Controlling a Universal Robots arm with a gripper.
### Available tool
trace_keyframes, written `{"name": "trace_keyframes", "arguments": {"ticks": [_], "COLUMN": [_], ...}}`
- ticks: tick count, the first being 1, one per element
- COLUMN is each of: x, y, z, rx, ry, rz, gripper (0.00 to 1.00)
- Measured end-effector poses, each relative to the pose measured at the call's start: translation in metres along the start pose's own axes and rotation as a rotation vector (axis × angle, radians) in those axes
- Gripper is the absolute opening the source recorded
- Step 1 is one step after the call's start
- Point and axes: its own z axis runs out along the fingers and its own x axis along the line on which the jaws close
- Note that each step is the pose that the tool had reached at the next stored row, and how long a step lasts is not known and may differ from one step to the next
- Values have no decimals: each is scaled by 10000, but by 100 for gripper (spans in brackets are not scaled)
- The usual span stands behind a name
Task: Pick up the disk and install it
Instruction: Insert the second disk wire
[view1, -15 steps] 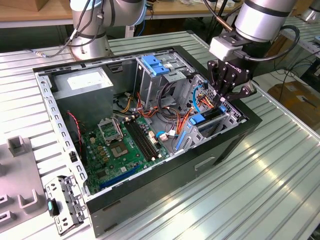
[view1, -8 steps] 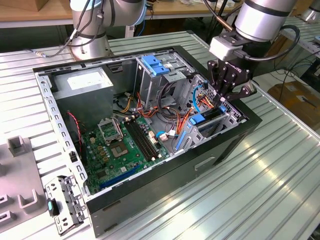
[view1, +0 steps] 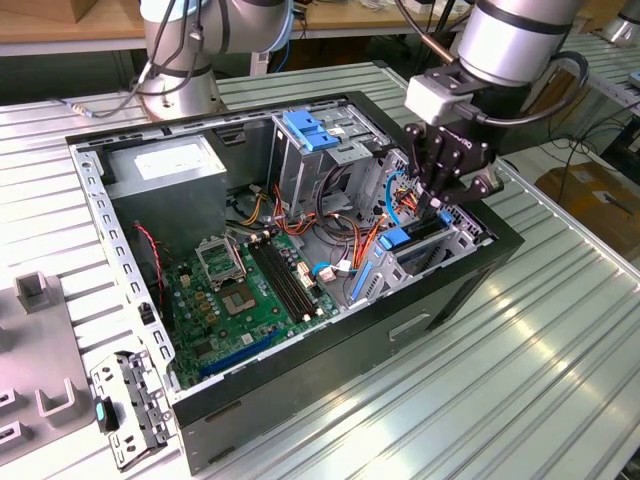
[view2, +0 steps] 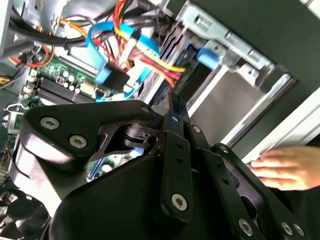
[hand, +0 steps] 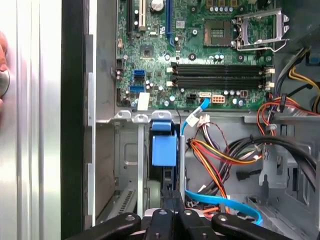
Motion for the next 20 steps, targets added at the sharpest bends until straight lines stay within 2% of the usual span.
{"name": "trace_keyframes", "arguments": {"ticks": [3, 20], "x": [0, -1], "y": [62, 68], "z": [1, -3], "rx": [0, 0], "ry": [-1, 1], "rz": [2, 0], "gripper": [11, 11]}}
